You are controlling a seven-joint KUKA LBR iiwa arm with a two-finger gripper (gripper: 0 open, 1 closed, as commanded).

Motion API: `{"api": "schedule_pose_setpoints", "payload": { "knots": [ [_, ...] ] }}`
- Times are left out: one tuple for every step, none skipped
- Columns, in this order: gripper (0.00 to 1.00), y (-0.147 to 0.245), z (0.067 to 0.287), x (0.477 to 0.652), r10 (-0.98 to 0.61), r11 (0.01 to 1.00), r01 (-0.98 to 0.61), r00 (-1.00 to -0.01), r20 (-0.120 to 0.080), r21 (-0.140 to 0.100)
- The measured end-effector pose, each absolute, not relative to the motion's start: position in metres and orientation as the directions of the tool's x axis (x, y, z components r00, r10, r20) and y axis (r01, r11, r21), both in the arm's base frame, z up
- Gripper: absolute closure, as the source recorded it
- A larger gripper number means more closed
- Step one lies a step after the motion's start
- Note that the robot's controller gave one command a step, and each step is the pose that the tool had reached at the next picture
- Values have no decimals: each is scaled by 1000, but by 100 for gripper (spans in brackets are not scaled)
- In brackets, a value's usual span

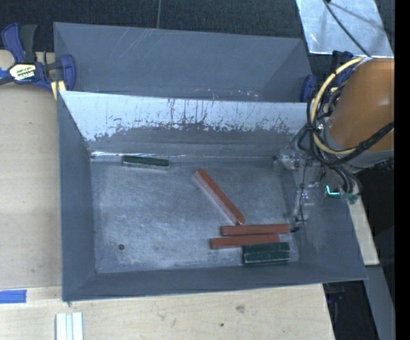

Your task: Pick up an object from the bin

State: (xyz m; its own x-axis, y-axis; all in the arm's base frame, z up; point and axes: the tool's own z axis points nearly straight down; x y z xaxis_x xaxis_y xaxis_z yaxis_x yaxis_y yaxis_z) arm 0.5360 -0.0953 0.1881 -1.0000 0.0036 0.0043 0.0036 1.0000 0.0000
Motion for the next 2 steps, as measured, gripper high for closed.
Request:
{"api": "schedule_pose_setpoints", "payload": {
  "knots": [
    [0,-100,70,525,-151,989,-151,-989,2,0],
    [0,-49,71,497,-199,980,-199,-980,-5,0]
  ]
}}
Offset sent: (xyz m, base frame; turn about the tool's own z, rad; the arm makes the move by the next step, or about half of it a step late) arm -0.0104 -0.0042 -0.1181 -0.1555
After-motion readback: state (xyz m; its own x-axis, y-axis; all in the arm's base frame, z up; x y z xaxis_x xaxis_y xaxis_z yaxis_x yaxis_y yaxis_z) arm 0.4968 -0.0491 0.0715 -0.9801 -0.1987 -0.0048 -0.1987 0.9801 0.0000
